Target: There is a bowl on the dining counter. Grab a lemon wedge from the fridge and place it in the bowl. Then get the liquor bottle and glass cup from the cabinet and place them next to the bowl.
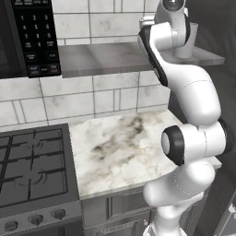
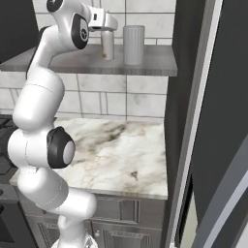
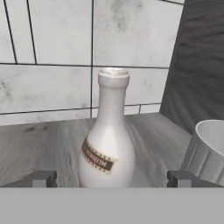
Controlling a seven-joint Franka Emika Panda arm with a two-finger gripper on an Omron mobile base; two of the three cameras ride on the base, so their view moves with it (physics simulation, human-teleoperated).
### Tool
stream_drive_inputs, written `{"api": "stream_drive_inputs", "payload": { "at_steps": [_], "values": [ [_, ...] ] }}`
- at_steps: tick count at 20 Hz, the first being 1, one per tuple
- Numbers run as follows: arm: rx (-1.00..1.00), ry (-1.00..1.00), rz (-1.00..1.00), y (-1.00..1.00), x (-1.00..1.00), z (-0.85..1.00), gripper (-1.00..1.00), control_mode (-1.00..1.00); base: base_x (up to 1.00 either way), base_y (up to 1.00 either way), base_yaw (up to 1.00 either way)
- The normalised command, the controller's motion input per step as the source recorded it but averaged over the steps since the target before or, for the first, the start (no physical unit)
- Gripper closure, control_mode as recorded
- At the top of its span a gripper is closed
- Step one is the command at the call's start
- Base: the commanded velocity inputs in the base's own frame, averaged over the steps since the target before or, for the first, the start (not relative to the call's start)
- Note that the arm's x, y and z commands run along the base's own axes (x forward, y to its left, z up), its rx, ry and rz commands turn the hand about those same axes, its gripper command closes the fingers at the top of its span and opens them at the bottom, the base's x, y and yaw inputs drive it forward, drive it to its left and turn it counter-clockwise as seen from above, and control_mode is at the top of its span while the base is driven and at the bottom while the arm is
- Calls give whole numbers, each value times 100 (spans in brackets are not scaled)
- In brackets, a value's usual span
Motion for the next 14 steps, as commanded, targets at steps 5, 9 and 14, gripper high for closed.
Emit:
{"api": "stream_drive_inputs", "payload": {
  "at_steps": [5,9,14],
  "values": [
    [0,0,0,-5,4,-4,-100,-100,0,0,0],
    [0,0,0,-11,6,-11,-100,-100,0,0,0],
    [0,0,0,-7,10,-13,-100,-100,0,0,0]
  ]
}}
